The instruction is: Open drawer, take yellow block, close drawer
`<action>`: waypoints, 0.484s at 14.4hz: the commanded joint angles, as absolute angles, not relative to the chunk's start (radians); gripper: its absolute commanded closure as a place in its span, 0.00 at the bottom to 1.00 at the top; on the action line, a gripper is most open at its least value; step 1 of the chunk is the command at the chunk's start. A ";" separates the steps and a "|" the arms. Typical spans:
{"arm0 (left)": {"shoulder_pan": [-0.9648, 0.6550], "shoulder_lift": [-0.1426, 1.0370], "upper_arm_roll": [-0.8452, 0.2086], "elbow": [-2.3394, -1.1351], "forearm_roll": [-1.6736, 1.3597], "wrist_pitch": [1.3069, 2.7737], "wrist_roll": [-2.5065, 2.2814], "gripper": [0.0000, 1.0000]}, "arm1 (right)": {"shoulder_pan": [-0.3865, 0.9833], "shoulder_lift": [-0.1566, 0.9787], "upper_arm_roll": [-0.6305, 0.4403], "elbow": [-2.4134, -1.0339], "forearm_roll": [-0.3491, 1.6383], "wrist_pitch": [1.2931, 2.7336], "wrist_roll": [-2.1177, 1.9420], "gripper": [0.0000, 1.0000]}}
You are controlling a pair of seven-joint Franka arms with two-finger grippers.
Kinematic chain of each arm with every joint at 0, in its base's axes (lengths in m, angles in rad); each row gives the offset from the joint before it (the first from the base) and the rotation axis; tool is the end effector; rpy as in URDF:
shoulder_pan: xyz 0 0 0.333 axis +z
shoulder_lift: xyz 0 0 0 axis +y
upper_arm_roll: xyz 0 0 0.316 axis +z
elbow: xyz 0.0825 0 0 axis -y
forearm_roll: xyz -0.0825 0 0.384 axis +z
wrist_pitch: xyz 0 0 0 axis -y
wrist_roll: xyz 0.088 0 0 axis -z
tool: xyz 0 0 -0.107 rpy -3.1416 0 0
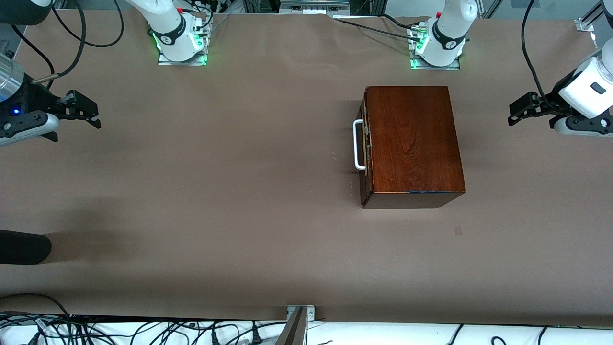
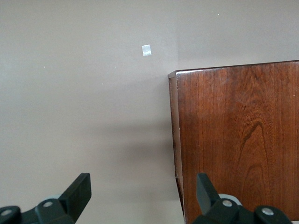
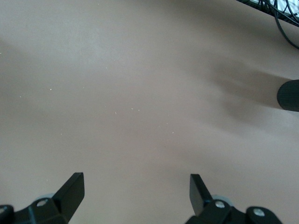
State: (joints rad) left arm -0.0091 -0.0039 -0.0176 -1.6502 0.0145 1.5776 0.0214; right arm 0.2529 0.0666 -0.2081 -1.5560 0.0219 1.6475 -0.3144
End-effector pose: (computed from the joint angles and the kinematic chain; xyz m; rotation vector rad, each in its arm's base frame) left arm 0.5507 -0.0132 0.5898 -3.1241 0.0761 0.1073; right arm 0.5805 0.0322 0.6013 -3.0866 -0.5592 -0.0426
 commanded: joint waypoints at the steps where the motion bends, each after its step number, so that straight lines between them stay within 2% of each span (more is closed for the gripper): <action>1: -0.006 0.027 -0.017 -1.600 -0.014 1.572 0.023 0.00 | 0.255 0.061 -0.206 -1.548 0.025 1.638 -0.302 0.00; 7: -0.006 0.043 -0.017 -1.583 -0.012 1.565 0.029 0.00 | 0.255 0.061 -0.206 -1.548 0.023 1.638 -0.302 0.00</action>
State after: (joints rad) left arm -0.0091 0.0257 -0.0176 -1.6168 0.0145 1.5806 0.0215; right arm 0.2529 0.0666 -0.2081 -1.5560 0.0220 1.6475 -0.3144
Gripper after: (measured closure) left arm 0.000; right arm 0.000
